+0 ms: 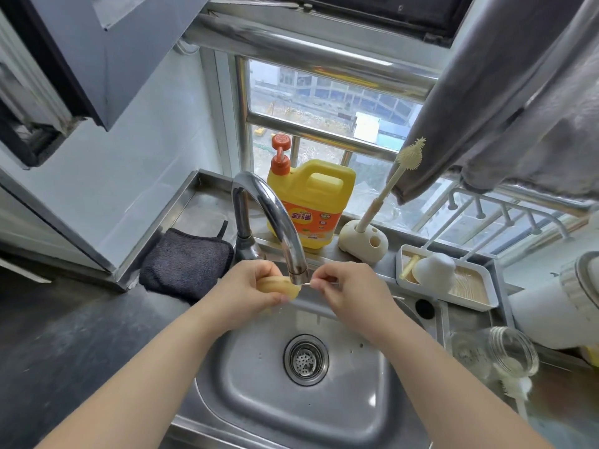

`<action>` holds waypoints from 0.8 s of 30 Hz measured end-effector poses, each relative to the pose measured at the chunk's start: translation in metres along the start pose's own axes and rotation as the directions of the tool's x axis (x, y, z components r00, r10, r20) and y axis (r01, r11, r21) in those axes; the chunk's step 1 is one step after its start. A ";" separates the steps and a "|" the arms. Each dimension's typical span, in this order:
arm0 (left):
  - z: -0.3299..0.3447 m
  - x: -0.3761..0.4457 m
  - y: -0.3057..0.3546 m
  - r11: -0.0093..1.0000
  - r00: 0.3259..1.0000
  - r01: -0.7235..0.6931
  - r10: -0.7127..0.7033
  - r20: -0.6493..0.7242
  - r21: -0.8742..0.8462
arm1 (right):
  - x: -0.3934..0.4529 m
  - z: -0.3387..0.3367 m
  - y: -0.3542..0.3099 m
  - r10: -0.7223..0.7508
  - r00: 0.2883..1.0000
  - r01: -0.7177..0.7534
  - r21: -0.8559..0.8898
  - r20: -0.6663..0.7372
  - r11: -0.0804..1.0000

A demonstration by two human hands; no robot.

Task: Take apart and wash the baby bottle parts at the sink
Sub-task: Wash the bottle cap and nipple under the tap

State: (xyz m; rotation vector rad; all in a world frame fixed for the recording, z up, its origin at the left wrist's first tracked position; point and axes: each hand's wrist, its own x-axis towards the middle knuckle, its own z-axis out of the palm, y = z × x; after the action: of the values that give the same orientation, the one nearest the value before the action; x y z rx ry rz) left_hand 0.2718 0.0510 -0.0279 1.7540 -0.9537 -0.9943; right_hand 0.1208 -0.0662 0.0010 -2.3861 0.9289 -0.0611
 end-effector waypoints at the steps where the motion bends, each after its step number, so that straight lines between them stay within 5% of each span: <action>1: 0.000 0.000 0.000 1.000 1.000 -0.004 0.004 0.002 -0.026 | 0.000 -0.002 0.003 0.013 1.000 -0.013 0.008 0.002 1.000; 15: 0.000 -0.003 -0.002 0.948 1.000 0.028 -0.024 0.015 -0.316 | 0.004 -0.006 -0.005 0.012 1.000 -0.012 0.015 0.000 1.000; 24: -0.001 0.007 0.002 0.998 0.997 0.048 -0.047 -0.061 0.027 | 0.002 0.004 -0.012 -0.024 1.000 0.024 -0.038 0.007 0.999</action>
State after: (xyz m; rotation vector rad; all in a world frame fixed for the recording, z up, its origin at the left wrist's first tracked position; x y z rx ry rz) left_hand 0.2748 0.0441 -0.0274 1.8272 -0.8956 -0.9571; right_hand 0.1303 -0.0583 0.0039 -2.4313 0.9057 -0.0447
